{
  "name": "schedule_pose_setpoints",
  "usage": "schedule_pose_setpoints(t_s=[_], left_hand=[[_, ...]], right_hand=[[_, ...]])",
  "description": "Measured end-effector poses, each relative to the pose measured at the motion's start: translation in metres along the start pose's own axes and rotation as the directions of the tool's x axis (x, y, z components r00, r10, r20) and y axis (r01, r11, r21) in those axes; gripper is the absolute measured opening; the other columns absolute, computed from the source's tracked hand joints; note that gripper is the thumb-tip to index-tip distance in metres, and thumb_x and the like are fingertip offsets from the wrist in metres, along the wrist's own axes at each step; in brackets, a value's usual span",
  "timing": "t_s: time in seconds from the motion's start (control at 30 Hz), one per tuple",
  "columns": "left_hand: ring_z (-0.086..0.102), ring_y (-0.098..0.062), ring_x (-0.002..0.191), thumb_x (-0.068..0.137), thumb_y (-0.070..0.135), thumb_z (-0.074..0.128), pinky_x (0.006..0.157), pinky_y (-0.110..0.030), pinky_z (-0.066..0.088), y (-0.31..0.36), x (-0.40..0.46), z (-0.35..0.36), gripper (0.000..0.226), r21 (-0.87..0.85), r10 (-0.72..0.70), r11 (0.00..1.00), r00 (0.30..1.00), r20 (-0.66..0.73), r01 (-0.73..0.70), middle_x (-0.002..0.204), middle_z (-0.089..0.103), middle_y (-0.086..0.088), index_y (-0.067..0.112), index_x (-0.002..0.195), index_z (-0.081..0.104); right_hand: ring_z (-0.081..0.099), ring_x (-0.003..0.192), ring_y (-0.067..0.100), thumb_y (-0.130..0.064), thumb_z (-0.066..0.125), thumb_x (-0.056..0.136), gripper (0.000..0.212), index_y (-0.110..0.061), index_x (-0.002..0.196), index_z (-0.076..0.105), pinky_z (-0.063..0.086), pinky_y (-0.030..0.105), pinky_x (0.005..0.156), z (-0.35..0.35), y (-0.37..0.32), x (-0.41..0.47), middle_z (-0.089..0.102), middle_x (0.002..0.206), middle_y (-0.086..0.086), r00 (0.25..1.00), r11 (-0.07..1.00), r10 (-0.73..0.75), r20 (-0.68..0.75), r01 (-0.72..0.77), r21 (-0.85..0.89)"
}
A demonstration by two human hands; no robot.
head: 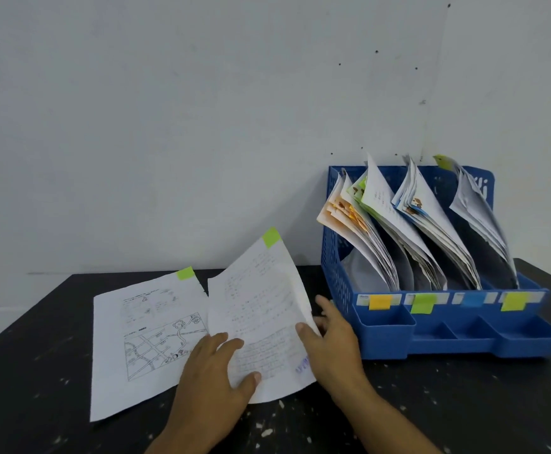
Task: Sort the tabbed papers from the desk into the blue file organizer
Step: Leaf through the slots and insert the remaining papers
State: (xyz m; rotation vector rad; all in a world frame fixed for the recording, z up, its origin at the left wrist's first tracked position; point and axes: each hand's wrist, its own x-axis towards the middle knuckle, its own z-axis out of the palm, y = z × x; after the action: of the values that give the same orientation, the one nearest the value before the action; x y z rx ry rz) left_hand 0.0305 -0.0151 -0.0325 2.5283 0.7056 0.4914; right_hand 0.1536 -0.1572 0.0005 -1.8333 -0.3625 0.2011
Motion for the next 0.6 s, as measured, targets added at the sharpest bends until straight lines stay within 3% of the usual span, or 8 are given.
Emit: schedule_pose_setpoints(t_s=[0.07,0.13,0.2,0.27,0.4,0.5,0.53,0.6], left_hand=[[0.011,-0.016,0.148,0.084,0.064,0.054,0.121,-0.041,0.003,0.002,0.002,-0.004,0.064,0.114,0.015,0.993,0.999,-0.030,-0.012,0.152,0.031,0.015,0.037,0.141,0.040],[0.018,-0.016,0.146,0.084,0.066,0.050,0.120,-0.041,0.010,0.009,0.001,-0.010,0.069,0.149,0.039,0.988,0.997,-0.070,-0.028,0.149,0.037,0.015,0.037,0.144,0.035],[0.040,-0.010,0.133,0.083,0.067,0.053,0.110,-0.034,0.033,0.018,-0.001,-0.020,0.070,-0.030,-0.009,1.000,0.994,-0.113,0.006,0.138,0.047,0.018,0.040,0.144,0.031],[0.054,-0.008,0.117,0.075,0.069,0.053,0.098,-0.034,0.045,0.034,0.000,-0.032,0.072,-0.315,-0.067,0.949,0.989,-0.131,0.022,0.125,0.054,0.019,0.042,0.140,0.035],[0.049,-0.016,0.126,0.067,0.069,0.056,0.102,-0.038,0.043,0.069,0.006,-0.051,0.091,-0.661,-0.167,0.746,0.984,-0.070,0.080,0.145,0.043,0.011,0.040,0.148,0.026],[0.039,-0.025,0.136,0.074,0.061,0.066,0.103,-0.050,0.045,0.091,0.010,-0.062,0.092,-0.824,-0.232,0.551,0.973,0.000,0.132,0.155,0.031,0.002,0.040,0.150,0.018],[0.040,-0.028,0.135,0.081,0.052,0.068,0.102,-0.052,0.045,0.096,0.012,-0.062,0.085,-0.839,-0.258,0.527,0.966,-0.006,0.136,0.153,0.033,-0.001,0.038,0.150,0.020],[0.043,-0.032,0.132,0.095,0.031,0.058,0.105,-0.051,0.042,0.101,0.012,-0.060,0.067,-0.803,-0.265,0.584,0.963,-0.052,0.118,0.150,0.038,-0.004,0.032,0.151,0.022]], right_hand=[[0.070,0.088,0.016,-0.010,0.066,0.094,0.051,-0.032,0.136,0.047,0.058,0.028,0.062,-0.005,-0.008,0.000,0.069,0.106,-0.002,0.986,0.944,0.129,0.109,-0.156,0.291],[0.073,0.084,0.025,-0.003,0.067,0.092,0.027,-0.017,0.115,0.066,0.060,0.037,0.066,-0.014,-0.017,-0.002,0.076,0.095,0.006,0.963,0.896,0.159,0.219,-0.234,0.379],[0.074,0.086,0.028,-0.004,0.066,0.092,0.023,-0.017,0.110,0.071,0.061,0.043,0.075,-0.016,-0.021,-0.006,0.077,0.095,0.007,0.956,0.923,0.101,0.277,-0.193,0.332],[0.073,0.090,0.022,-0.011,0.065,0.094,0.025,-0.030,0.108,0.072,0.061,0.043,0.081,-0.021,-0.027,-0.012,0.077,0.097,-0.001,0.959,0.973,0.002,0.284,-0.067,0.220],[0.064,0.101,0.002,-0.025,0.059,0.098,0.028,-0.048,0.110,0.069,0.052,0.023,0.080,-0.023,-0.047,-0.029,0.070,0.107,-0.020,0.906,0.983,-0.178,0.384,0.185,0.021],[0.061,0.103,0.000,-0.025,0.055,0.100,0.029,-0.038,0.124,0.066,0.047,0.020,0.085,-0.020,-0.057,-0.040,0.068,0.114,-0.018,0.834,0.950,-0.256,0.488,0.311,-0.035],[0.062,0.102,0.002,-0.023,0.056,0.100,0.030,-0.034,0.126,0.066,0.048,0.021,0.086,-0.021,-0.059,-0.042,0.069,0.113,-0.014,0.817,0.938,-0.276,0.507,0.345,-0.045],[0.062,0.102,0.005,-0.026,0.059,0.098,0.033,-0.033,0.129,0.064,0.050,0.025,0.091,-0.024,-0.063,-0.044,0.068,0.115,-0.011,0.794,0.921,-0.278,0.540,0.381,-0.085]])
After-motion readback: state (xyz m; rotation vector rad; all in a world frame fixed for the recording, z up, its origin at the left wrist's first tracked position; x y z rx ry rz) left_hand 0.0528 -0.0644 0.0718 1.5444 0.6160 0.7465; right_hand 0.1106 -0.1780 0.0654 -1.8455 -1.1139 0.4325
